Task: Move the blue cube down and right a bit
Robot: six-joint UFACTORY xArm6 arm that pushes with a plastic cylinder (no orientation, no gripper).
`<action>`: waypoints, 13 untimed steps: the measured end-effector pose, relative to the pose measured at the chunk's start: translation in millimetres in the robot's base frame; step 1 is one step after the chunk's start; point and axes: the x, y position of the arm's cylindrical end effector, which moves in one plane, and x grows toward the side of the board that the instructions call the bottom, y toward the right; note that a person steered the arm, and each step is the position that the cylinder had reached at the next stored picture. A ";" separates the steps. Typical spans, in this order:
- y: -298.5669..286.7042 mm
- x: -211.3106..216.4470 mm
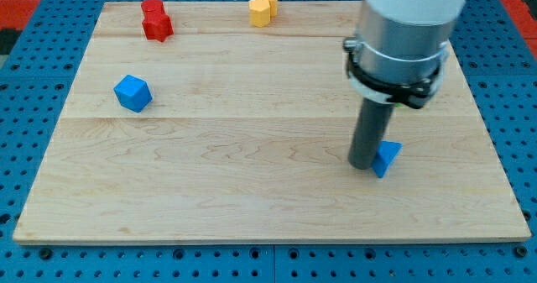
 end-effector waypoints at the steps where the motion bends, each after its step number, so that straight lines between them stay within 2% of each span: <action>1: 29.8 -0.9; 2: 53.0 -0.9; 3: 0.4 -16.1; 7: -241.8 -163.4; 8: -309.7 -176.5; 9: -341.1 -160.6; 11: -321.9 -95.4; 13: -289.7 -78.1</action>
